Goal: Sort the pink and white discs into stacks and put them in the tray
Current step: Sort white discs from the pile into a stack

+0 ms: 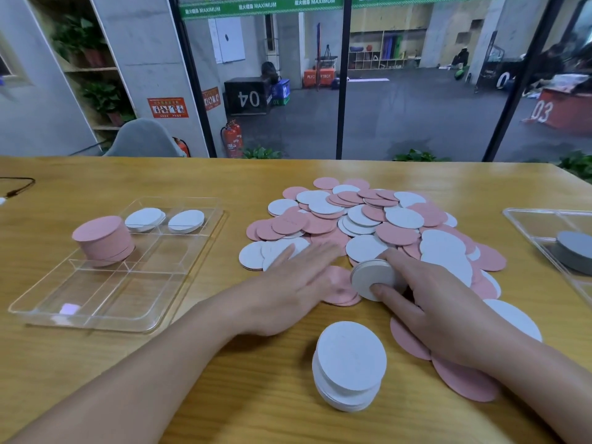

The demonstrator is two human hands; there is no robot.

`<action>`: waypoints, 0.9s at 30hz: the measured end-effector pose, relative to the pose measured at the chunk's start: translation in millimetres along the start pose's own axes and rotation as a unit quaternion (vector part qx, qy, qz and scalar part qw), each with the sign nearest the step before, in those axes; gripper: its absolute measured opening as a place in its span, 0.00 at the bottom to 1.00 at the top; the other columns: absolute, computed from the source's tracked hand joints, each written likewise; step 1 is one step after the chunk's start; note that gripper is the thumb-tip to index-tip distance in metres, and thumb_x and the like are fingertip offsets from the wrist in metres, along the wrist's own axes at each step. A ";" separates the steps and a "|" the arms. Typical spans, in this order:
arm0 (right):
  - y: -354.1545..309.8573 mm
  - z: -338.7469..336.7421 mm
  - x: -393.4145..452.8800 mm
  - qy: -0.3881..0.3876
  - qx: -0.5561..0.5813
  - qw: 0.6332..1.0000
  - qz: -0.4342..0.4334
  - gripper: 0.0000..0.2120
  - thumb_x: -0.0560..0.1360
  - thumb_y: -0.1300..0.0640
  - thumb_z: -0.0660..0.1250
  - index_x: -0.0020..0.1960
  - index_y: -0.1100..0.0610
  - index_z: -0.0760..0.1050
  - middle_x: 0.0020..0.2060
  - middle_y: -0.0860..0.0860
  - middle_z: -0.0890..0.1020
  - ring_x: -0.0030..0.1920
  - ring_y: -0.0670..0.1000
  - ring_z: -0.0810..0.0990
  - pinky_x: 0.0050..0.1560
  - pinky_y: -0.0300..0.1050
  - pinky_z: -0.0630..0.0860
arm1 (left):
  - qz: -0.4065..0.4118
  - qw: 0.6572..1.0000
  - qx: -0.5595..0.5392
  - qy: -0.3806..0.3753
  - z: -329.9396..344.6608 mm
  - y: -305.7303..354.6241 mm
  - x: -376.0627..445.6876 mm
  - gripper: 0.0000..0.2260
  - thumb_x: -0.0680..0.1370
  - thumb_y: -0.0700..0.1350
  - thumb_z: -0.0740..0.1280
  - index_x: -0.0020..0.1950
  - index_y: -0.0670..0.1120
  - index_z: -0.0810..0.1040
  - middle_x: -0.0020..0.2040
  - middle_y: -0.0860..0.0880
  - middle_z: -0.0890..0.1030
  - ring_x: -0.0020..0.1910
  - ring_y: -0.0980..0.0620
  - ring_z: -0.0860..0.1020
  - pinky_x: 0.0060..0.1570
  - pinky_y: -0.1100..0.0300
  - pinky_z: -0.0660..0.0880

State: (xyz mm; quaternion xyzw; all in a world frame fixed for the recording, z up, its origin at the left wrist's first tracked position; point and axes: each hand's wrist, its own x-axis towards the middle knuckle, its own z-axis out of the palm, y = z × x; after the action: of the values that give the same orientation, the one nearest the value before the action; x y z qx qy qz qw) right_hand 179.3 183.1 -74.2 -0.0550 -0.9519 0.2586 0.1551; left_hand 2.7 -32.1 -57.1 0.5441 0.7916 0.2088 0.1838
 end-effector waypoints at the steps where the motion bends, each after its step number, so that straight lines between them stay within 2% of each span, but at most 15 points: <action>1: -0.5 -0.1 -0.1 0.000 0.001 1.000 0.001 0.10 0.84 0.46 0.66 0.48 0.46 0.68 0.37 0.43 0.78 0.41 0.48 0.76 0.38 0.45 0.71 | -0.015 0.998 -0.059 0.035 -5.6 -1.6 0.9 0.23 0.92 0.54 0.52 0.88 0.65 0.57 0.79 0.69 0.66 0.78 0.76 0.57 0.82 0.66 0.48; 2: -0.8 -0.1 -0.4 0.000 0.000 1.000 0.003 0.10 0.84 0.45 0.66 0.48 0.46 0.67 0.39 0.42 0.78 0.41 0.48 0.76 0.38 0.45 0.70 | -0.038 0.992 -0.082 0.086 -11.8 -6.0 1.7 0.22 0.92 0.51 0.55 0.86 0.64 0.63 0.74 0.68 0.71 0.73 0.75 0.64 0.78 0.68 0.57; 4: -0.8 0.1 -0.6 -0.002 -0.005 1.000 0.004 0.11 0.84 0.45 0.65 0.47 0.45 0.65 0.42 0.39 0.78 0.41 0.49 0.76 0.36 0.44 0.68 | -0.072 0.979 -0.017 0.190 -24.9 -18.1 4.1 0.20 0.90 0.46 0.61 0.81 0.59 0.74 0.75 0.64 0.76 0.72 0.67 0.70 0.72 0.68 0.66; 5: -0.5 0.2 -0.5 -0.002 -0.005 1.000 0.003 0.12 0.84 0.45 0.65 0.47 0.45 0.65 0.42 0.39 0.78 0.41 0.49 0.76 0.36 0.44 0.68 | -0.084 0.975 0.029 0.204 -29.6 -25.1 5.5 0.18 0.88 0.46 0.64 0.79 0.57 0.77 0.74 0.61 0.77 0.74 0.60 0.71 0.71 0.64 0.68; 7: 0.0 0.5 0.2 -0.002 -0.003 1.000 0.005 0.11 0.84 0.45 0.65 0.47 0.46 0.66 0.41 0.40 0.78 0.41 0.49 0.76 0.37 0.45 0.70 | -0.124 0.977 0.083 0.155 -33.3 -33.9 8.0 0.17 0.87 0.52 0.67 0.76 0.56 0.78 0.72 0.58 0.74 0.74 0.52 0.69 0.68 0.56 0.68; 9: 0.5 0.5 0.5 -0.002 -0.001 1.000 0.005 0.11 0.84 0.44 0.65 0.48 0.46 0.67 0.41 0.40 0.78 0.41 0.48 0.76 0.38 0.47 0.71 | -0.142 0.979 0.095 0.111 -32.0 -37.2 10.7 0.22 0.86 0.58 0.68 0.80 0.59 0.74 0.72 0.58 0.70 0.75 0.52 0.64 0.71 0.52 0.67; 11: 0.3 0.3 0.2 -0.002 -0.003 1.000 0.006 0.11 0.84 0.44 0.65 0.47 0.45 0.66 0.42 0.40 0.78 0.41 0.48 0.76 0.38 0.46 0.71 | -0.134 0.980 0.104 0.102 -30.8 -35.0 15.0 0.22 0.86 0.59 0.67 0.80 0.62 0.73 0.72 0.58 0.68 0.75 0.52 0.63 0.74 0.49 0.68; 15: -0.5 -0.2 0.3 -0.002 -0.006 1.000 0.010 0.11 0.84 0.45 0.65 0.47 0.45 0.66 0.43 0.39 0.78 0.42 0.49 0.76 0.37 0.44 0.69 | -0.132 0.978 0.145 0.072 -33.4 -26.3 26.7 0.22 0.86 0.60 0.65 0.81 0.62 0.72 0.73 0.55 0.67 0.74 0.49 0.62 0.71 0.50 0.67; 19: -0.7 -0.4 0.2 -0.003 -0.005 1.000 0.006 0.12 0.84 0.45 0.65 0.46 0.44 0.66 0.44 0.38 0.78 0.42 0.49 0.76 0.36 0.44 0.68 | -0.129 0.980 0.104 0.106 -30.2 -29.0 19.0 0.24 0.86 0.60 0.68 0.82 0.59 0.71 0.73 0.57 0.67 0.75 0.51 0.64 0.69 0.52 0.70; 21: 0.0 -0.7 0.3 -0.003 -0.006 1.000 0.005 0.12 0.84 0.45 0.66 0.46 0.45 0.65 0.44 0.38 0.78 0.42 0.49 0.75 0.36 0.43 0.66 | -0.138 0.979 0.053 0.139 -35.3 -33.4 7.8 0.26 0.84 0.59 0.71 0.82 0.59 0.72 0.72 0.59 0.69 0.70 0.56 0.71 0.67 0.54 0.72; 23: 0.7 -0.6 0.5 -0.005 -0.007 1.000 0.006 0.13 0.84 0.45 0.66 0.45 0.44 0.65 0.43 0.37 0.78 0.42 0.49 0.75 0.36 0.43 0.65 | -0.150 0.977 0.007 0.150 -43.7 -35.2 -2.9 0.27 0.81 0.58 0.76 0.79 0.60 0.75 0.70 0.61 0.71 0.61 0.60 0.79 0.64 0.56 0.76; 25: 0.7 0.0 0.8 -0.005 -0.006 1.000 0.007 0.13 0.84 0.45 0.66 0.46 0.44 0.65 0.42 0.38 0.78 0.42 0.49 0.75 0.36 0.44 0.66 | -0.159 0.977 0.008 0.140 -49.3 -35.0 -8.3 0.24 0.78 0.54 0.80 0.72 0.60 0.79 0.66 0.60 0.75 0.54 0.60 0.81 0.59 0.59 0.78; 27: 1.0 0.5 0.7 -0.003 0.000 1.000 0.007 0.11 0.84 0.45 0.66 0.47 0.46 0.66 0.42 0.39 0.78 0.42 0.49 0.75 0.37 0.46 0.69 | -0.164 0.977 0.018 0.136 -50.0 -35.0 -7.7 0.19 0.77 0.52 0.82 0.66 0.59 0.83 0.61 0.59 0.78 0.52 0.61 0.80 0.52 0.65 0.75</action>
State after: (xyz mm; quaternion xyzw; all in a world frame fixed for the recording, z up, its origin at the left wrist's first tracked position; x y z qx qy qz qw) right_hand 178.5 183.8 -75.0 -0.0608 -0.9521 0.2594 0.1502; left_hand -48.1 -57.1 -33.0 0.3763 0.8915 0.2333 0.0959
